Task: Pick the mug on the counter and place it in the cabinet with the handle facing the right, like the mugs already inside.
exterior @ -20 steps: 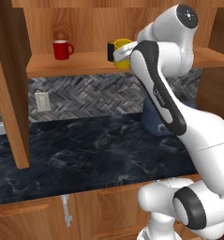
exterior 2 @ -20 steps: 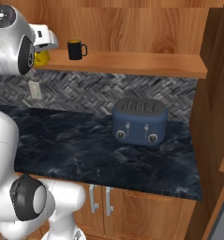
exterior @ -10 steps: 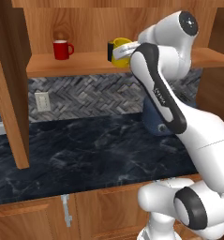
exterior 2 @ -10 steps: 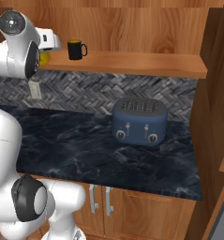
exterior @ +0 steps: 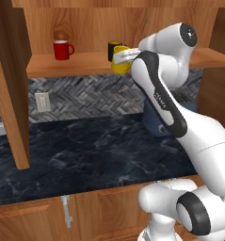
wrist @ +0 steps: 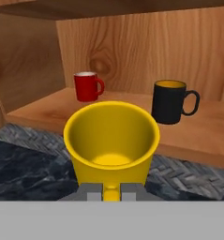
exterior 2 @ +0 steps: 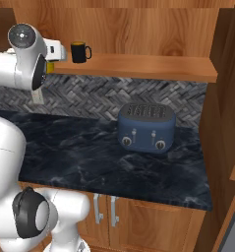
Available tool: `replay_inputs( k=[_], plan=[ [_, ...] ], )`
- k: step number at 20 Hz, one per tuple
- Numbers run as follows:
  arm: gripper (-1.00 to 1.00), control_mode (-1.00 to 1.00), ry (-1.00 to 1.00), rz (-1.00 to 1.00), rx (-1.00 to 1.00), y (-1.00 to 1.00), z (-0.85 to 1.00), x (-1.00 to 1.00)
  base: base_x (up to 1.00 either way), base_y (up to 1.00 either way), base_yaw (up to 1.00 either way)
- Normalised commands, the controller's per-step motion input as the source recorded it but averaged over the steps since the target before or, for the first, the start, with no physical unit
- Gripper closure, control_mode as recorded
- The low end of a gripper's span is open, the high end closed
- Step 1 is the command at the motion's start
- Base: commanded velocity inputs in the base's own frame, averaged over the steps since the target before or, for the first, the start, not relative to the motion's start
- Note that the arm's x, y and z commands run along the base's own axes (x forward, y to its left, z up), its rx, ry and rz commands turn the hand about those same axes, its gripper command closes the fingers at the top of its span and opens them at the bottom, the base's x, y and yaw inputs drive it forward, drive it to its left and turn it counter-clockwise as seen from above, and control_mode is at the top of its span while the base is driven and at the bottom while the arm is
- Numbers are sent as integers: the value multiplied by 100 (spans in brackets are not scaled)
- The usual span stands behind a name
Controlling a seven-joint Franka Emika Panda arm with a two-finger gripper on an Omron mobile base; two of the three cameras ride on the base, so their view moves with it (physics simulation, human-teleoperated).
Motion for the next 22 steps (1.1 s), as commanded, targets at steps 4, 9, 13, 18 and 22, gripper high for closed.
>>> replay_inputs(
  k=[4, 9, 13, 18, 22],
  plan=[
    [100, -100, 0, 0, 0, 0, 0, 24, 0, 0, 0],
    [100, -100, 0, 0, 0, 0, -14, 30, 0, 0, 0],
    [100, -100, 0, 0, 1, 0, -7, 36, 0, 0, 0],
    [100, -100, 0, 0, 2, 0, 0, 41, 0, 0, 0],
    [100, -100, 0, 1, 4, 0, -1, 36, 0, 0, 0]
  ],
)
